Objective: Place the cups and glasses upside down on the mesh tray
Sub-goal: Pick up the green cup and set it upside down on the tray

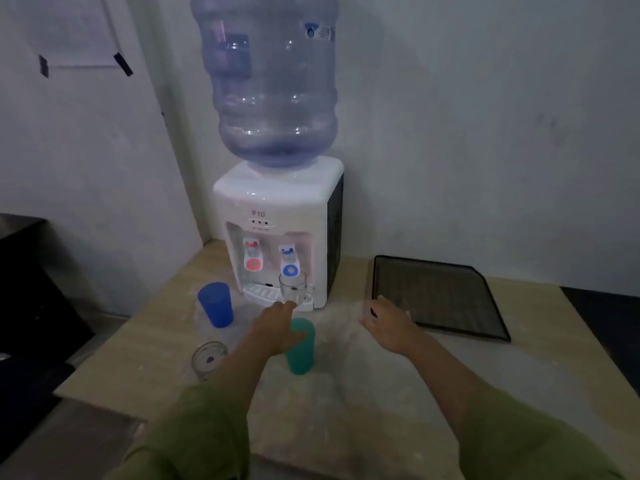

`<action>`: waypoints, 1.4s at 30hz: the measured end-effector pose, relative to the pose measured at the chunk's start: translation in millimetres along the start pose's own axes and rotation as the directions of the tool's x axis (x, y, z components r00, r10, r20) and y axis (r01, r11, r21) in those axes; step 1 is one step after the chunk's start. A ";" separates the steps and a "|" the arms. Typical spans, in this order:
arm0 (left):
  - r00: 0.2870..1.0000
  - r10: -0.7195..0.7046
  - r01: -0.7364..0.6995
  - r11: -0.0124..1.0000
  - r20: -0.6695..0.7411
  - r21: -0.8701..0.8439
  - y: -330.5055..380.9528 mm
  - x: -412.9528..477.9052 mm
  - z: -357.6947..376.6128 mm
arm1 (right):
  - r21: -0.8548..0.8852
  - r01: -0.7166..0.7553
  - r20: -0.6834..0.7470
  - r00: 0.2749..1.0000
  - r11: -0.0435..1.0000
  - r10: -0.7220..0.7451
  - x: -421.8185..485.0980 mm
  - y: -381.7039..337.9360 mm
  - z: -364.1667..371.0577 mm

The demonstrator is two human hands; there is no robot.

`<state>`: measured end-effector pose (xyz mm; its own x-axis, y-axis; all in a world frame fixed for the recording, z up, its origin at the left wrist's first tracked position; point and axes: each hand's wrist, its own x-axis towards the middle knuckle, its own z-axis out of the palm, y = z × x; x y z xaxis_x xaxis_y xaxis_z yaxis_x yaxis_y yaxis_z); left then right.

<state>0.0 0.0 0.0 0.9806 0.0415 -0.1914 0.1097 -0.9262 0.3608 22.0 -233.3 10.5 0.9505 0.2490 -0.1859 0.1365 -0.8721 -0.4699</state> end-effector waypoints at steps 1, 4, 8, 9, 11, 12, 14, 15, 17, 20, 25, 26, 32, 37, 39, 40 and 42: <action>0.999 -0.016 0.016 1.000 0.029 0.005 -2.8 1.2 3.3 | -0.014 -0.014 0.017 1.000 1.000 0.014 2.1 0.2 3.9; 0.996 -0.010 0.008 1.000 0.089 0.024 -10.9 5.0 13.3 | -0.037 -0.055 0.042 0.998 0.998 0.057 7.0 2.8 13.1; 0.988 0.050 -0.054 0.998 0.147 0.025 -16.4 16.4 24.1 | -0.050 -0.079 0.049 0.996 0.996 0.081 18.3 5.3 25.5; 0.986 0.064 -0.072 0.997 0.157 0.041 -16.6 18.2 26.5 | -0.047 -0.086 0.052 0.995 0.995 0.089 20.4 6.7 27.2; 0.984 0.099 -0.107 0.993 0.151 0.050 -17.3 22.8 30.7 | -0.026 -0.098 0.058 0.993 0.995 0.100 24.7 8.2 28.2; 0.983 0.112 -0.119 0.992 0.146 0.039 -17.7 26.2 31.1 | -0.014 -0.106 0.061 0.992 0.994 0.106 27.2 8.6 28.4; 0.980 0.130 -0.133 0.991 0.148 0.010 -18.5 36.2 29.1 | -0.001 -0.123 0.050 0.991 0.992 0.123 32.0 10.3 27.8; 0.979 0.138 -0.139 0.990 0.152 -0.003 -18.2 40.4 27.3 | 0.001 -0.135 0.048 0.990 0.991 0.135 33.7 11.4 27.2; 0.973 0.177 -0.174 0.984 0.146 -0.030 -15.6 50.8 22.4 | 0.019 -0.158 0.047 0.986 0.987 0.157 39.3 13.8 26.1; 0.965 0.242 -0.230 0.966 0.097 -0.117 -7.3 67.0 15.7 | 0.090 -0.202 0.041 0.979 0.975 0.199 47.8 14.5 24.4; 0.949 0.312 -0.302 0.871 -0.038 -0.388 21.2 97.6 1.9 | 0.306 -0.243 -0.026 0.964 0.921 0.264 61.8 16.3 17.1; 0.948 0.313 -0.306 0.843 -0.059 -0.442 28.1 102.1 0.1 | 0.384 -0.255 -0.036 0.956 0.888 0.290 63.5 17.0 14.5; 0.959 0.282 -0.215 0.686 -0.017 -0.695 64.1 117.5 2.3 | 0.866 -0.283 0.108 0.911 0.413 0.398 68.4 24.8 0.6; 0.945 0.323 -0.200 0.695 0.050 -0.691 81.4 130.1 6.9 | 0.987 -0.087 0.027 0.918 0.132 0.397 79.9 38.0 -17.5; 0.923 0.366 -0.227 0.768 0.119 -0.599 87.4 138.3 5.9 | 0.978 -0.066 -0.026 0.902 0.199 0.431 87.3 42.9 -27.2; 0.909 0.384 -0.243 0.805 0.163 -0.541 92.4 143.8 5.2 | 0.961 -0.069 -0.059 0.894 0.268 0.445 92.3 46.4 -32.7; 0.883 0.406 -0.276 0.854 0.233 -0.442 103.7 154.9 5.1 | 0.887 -0.083 -0.145 0.883 0.454 0.446 102.6 50.7 -42.7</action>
<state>162.4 -91.5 3.1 0.8730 -0.4270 -0.2356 -0.1050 -0.6364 0.7642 138.4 -269.9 4.5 0.9410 -0.2299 -0.2483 -0.2647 -0.0429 -0.9634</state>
